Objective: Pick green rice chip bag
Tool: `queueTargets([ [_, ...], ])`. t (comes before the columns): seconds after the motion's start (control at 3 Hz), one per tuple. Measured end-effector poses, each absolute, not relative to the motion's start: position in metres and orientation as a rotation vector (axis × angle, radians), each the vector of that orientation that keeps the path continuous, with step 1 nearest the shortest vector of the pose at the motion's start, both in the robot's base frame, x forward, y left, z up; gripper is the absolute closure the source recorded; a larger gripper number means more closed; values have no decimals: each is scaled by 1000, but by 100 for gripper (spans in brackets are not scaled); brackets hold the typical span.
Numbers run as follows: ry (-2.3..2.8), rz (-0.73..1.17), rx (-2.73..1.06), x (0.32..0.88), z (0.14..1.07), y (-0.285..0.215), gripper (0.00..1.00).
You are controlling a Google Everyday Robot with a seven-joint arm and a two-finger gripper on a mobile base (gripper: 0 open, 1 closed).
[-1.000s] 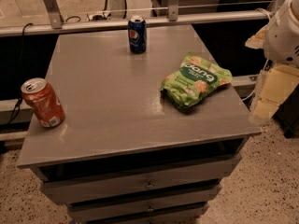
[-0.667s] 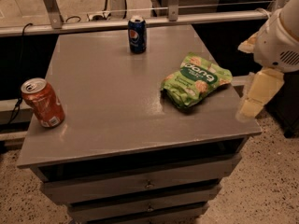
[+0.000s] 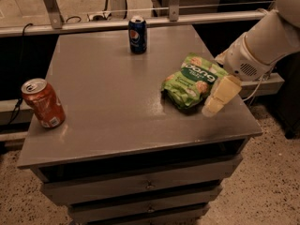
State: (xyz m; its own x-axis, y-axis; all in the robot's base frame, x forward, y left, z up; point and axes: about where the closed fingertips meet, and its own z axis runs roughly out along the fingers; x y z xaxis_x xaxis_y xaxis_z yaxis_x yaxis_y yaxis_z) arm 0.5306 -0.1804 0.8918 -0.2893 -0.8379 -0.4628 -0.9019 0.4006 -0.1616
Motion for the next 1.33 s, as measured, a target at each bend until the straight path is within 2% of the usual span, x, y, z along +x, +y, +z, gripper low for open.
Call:
queueTargets([
  [0.67, 2187, 342, -1335, 573, 849, -151, 0],
  [1.0, 2213, 391, -1291, 582, 834, -137, 19],
  [1.33, 2220, 400, -1280, 584, 831, -134, 42],
])
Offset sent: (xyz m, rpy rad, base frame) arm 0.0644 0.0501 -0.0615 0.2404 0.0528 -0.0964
